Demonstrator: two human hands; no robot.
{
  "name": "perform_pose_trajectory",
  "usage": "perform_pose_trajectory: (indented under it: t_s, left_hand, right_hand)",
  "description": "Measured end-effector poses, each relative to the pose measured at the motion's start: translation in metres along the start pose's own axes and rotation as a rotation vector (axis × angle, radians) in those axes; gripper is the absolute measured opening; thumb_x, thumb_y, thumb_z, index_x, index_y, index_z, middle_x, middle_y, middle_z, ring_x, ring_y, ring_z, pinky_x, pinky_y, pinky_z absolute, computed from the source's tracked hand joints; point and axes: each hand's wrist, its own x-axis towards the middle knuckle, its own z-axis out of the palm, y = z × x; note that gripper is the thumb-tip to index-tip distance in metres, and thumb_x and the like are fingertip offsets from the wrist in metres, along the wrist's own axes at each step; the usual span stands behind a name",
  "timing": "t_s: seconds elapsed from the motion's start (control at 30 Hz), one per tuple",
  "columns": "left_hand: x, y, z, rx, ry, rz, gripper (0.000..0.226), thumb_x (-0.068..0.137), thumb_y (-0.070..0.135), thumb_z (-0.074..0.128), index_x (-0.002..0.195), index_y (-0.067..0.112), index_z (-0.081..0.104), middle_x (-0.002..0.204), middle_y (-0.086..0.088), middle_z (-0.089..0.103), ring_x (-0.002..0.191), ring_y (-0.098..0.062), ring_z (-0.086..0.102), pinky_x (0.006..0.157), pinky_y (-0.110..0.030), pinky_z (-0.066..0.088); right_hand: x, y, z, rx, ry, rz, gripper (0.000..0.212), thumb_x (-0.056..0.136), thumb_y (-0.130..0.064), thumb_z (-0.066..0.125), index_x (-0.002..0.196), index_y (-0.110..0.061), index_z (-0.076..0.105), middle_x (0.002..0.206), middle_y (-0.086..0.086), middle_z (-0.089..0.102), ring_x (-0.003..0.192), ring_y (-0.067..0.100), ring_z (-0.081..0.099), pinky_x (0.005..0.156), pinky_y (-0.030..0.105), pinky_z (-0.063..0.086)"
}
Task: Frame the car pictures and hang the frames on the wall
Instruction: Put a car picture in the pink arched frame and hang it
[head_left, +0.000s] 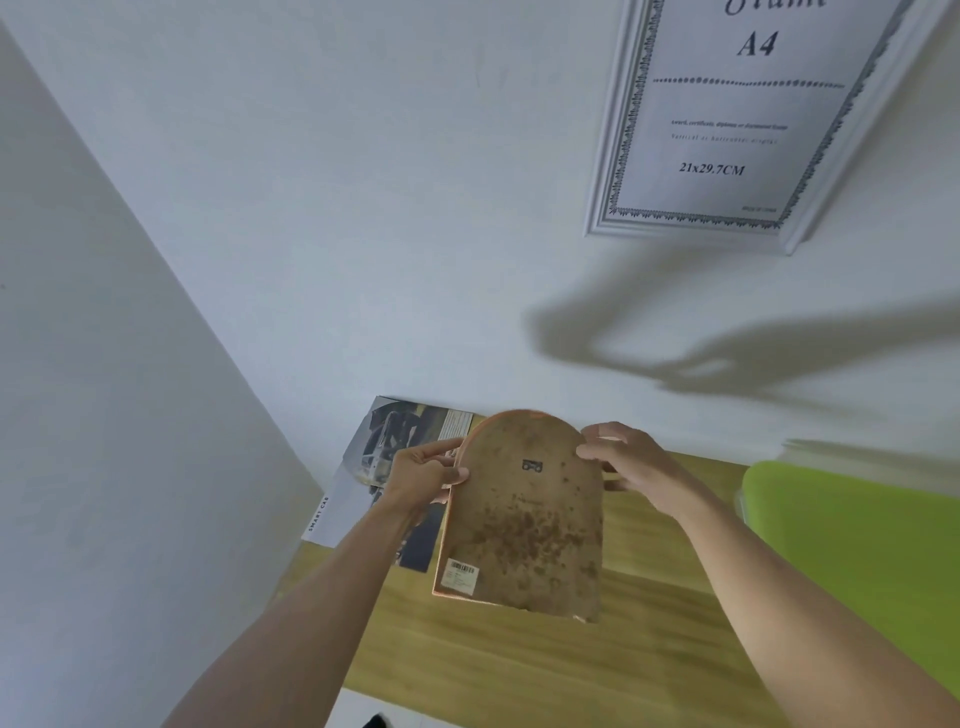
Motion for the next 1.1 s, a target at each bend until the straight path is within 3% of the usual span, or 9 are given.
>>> perform_pose_trajectory:
  t_s: [0.17, 0.33, 0.5, 0.6, 0.73, 0.8, 0.87, 0.97, 1.1]
  left_hand:
    - [0.004, 0.002, 0.006, -0.116, 0.069, -0.018, 0.041, 0.078, -0.014, 0.07, 0.111, 0.01, 0.071, 0.087, -0.006, 0.073, 0.078, -0.018, 0.07, 0.065, -0.033, 0.061]
    - [0.009, -0.003, 0.012, -0.133, 0.064, -0.052, 0.04, 0.079, -0.012, 0.07, 0.11, 0.014, 0.071, 0.106, -0.012, 0.071, 0.088, -0.02, 0.07, 0.059, -0.028, 0.059]
    - [0.014, -0.012, 0.017, -0.151, 0.082, -0.077, 0.045, 0.079, -0.012, 0.07, 0.118, 0.01, 0.068, 0.104, -0.011, 0.069, 0.093, -0.023, 0.069, 0.07, -0.036, 0.061]
    - [0.014, -0.017, 0.019, -0.164, 0.074, -0.05, 0.043, 0.08, -0.007, 0.072, 0.121, 0.006, 0.063, 0.11, -0.013, 0.067, 0.091, -0.021, 0.068, 0.065, -0.028, 0.056]
    - [0.009, -0.022, 0.019, -0.104, 0.033, -0.004, 0.041, 0.086, 0.005, 0.071, 0.126, 0.005, 0.062, 0.111, -0.013, 0.07, 0.1, -0.024, 0.068, 0.085, -0.035, 0.057]
    - [0.004, -0.022, 0.017, -0.042, -0.03, 0.011, 0.035, 0.091, 0.007, 0.066, 0.126, 0.011, 0.063, 0.11, -0.008, 0.072, 0.096, -0.019, 0.068, 0.085, -0.036, 0.057]
    - [-0.001, -0.021, 0.012, 0.04, -0.088, -0.013, 0.037, 0.093, 0.004, 0.061, 0.127, 0.017, 0.063, 0.106, -0.001, 0.073, 0.092, -0.018, 0.067, 0.086, -0.042, 0.057]
    - [-0.002, -0.023, 0.002, 0.102, -0.162, -0.074, 0.053, 0.087, -0.003, 0.064, 0.133, 0.024, 0.059, 0.109, -0.009, 0.07, 0.102, -0.027, 0.067, 0.093, -0.051, 0.054]
    - [-0.002, -0.03, -0.002, 0.099, -0.175, -0.081, 0.071, 0.079, -0.015, 0.065, 0.14, 0.018, 0.05, 0.099, -0.017, 0.067, 0.101, -0.032, 0.066, 0.093, -0.053, 0.053]
  right_hand:
    - [-0.007, 0.028, 0.009, 0.09, 0.075, -0.014, 0.027, 0.076, -0.026, 0.083, 0.102, -0.027, 0.075, 0.113, -0.008, 0.071, 0.109, 0.014, 0.064, 0.101, 0.04, 0.05]
    - [-0.009, 0.042, 0.018, 0.063, 0.189, 0.006, 0.046, 0.072, -0.021, 0.087, 0.114, -0.02, 0.066, 0.107, -0.004, 0.073, 0.099, 0.017, 0.069, 0.093, 0.042, 0.056]
    - [-0.015, 0.042, 0.027, 0.031, 0.311, -0.017, 0.018, 0.077, -0.012, 0.081, 0.093, -0.019, 0.076, 0.091, -0.007, 0.075, 0.091, 0.014, 0.069, 0.073, 0.028, 0.054]
    - [-0.015, 0.044, 0.021, 0.144, 0.278, 0.016, 0.014, 0.074, -0.01, 0.082, 0.085, -0.018, 0.078, 0.089, -0.003, 0.077, 0.089, 0.018, 0.072, 0.083, 0.038, 0.058]
    - [-0.012, 0.052, 0.011, 0.19, 0.129, 0.105, 0.008, 0.078, -0.017, 0.083, 0.084, -0.012, 0.08, 0.093, 0.001, 0.078, 0.091, 0.02, 0.073, 0.097, 0.041, 0.053]
    - [-0.012, 0.053, 0.005, 0.176, 0.083, 0.142, 0.01, 0.083, -0.017, 0.079, 0.087, -0.008, 0.08, 0.098, 0.003, 0.078, 0.089, 0.026, 0.071, 0.102, 0.041, 0.05]
    - [-0.012, 0.052, 0.0, 0.232, 0.071, 0.185, 0.011, 0.088, -0.011, 0.074, 0.093, -0.001, 0.077, 0.103, 0.008, 0.077, 0.101, 0.039, 0.068, 0.098, 0.039, 0.053]
    - [-0.015, 0.049, -0.006, 0.347, 0.065, 0.23, 0.012, 0.089, -0.002, 0.07, 0.099, 0.004, 0.072, 0.103, 0.011, 0.076, 0.1, 0.025, 0.07, 0.076, 0.03, 0.053]
    - [-0.013, 0.055, -0.006, 0.407, 0.088, 0.215, 0.011, 0.089, 0.001, 0.069, 0.099, 0.004, 0.068, 0.105, 0.019, 0.074, 0.093, 0.025, 0.069, 0.091, 0.042, 0.054]
